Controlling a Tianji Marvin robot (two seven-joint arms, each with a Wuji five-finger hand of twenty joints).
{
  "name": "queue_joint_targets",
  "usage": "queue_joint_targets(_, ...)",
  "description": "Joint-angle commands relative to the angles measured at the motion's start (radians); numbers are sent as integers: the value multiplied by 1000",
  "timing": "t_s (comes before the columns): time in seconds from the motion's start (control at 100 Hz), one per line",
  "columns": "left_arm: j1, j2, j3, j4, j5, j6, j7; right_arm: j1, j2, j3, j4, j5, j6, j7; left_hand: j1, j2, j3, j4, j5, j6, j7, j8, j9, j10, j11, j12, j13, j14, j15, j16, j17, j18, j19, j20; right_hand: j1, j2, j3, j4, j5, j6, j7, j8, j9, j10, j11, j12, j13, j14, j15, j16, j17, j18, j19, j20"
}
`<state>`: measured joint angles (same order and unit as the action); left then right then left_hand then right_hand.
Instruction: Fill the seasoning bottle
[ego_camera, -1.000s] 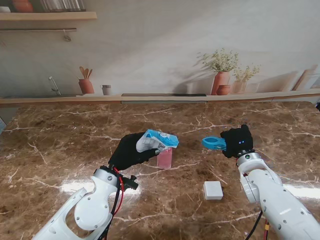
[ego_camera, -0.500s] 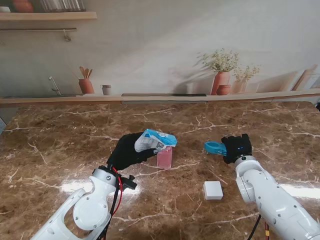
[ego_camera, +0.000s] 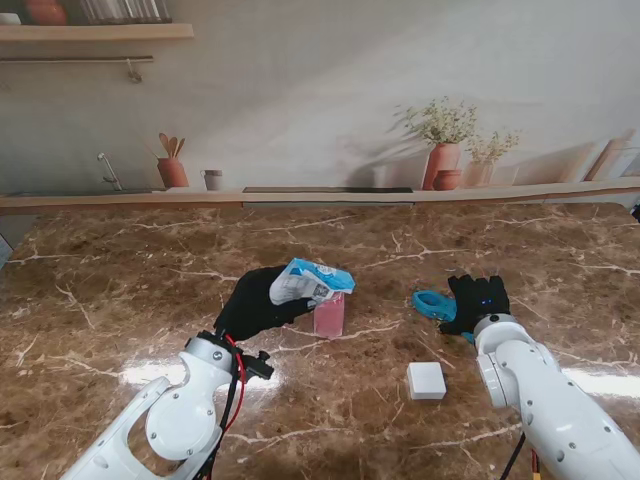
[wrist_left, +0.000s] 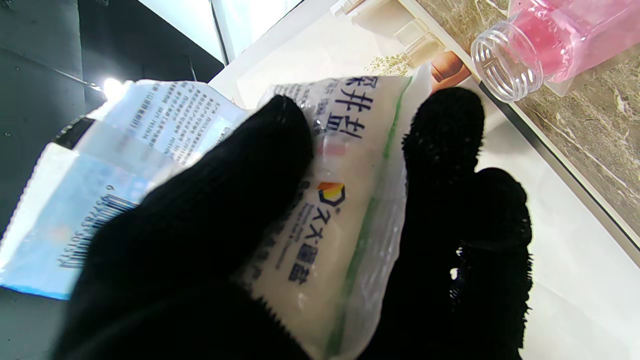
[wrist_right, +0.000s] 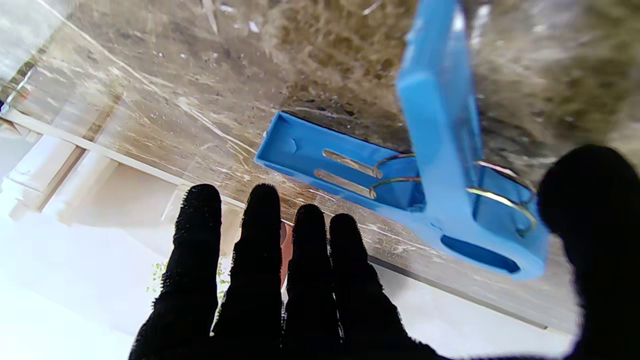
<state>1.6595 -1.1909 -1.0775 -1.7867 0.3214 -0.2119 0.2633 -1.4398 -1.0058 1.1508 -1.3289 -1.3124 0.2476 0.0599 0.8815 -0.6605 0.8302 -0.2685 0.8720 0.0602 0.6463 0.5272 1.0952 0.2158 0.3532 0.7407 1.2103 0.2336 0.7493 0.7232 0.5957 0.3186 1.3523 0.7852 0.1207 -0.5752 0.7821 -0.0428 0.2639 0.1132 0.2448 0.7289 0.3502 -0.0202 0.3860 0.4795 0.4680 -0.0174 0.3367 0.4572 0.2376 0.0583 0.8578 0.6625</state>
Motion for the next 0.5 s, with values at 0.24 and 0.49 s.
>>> queue_joint_targets(0.24, -10, 3, 8, -7, -1, 16, -14, -163, -35, 118, -254, -21, 5, -98, 169, 141, 114, 40, 167, -146, 245, 86, 74, -117, 131, 54, -10, -24, 18, 18, -16, -33, -6, 29, -31, 26, -1, -3, 3, 24, -25, -10, 9, 21, -18, -22, -29, 20, -12, -41, -32, 2, -86, -28)
queue_joint_targets(0.49, -22, 4, 18, 2, -18, 21, -33, -316, -87, 147, -461, 149, -34, -366, 168, 142, 114, 40, 161, -143, 245, 86, 75, -116, 133, 55, -7, -28, 20, 18, -17, -36, -5, 30, -4, -19, -7, -6, 82, 3, -4, -26, 131, 10, -14, -21, 120, 17, 36, -20, 67, 19, -17, 9)
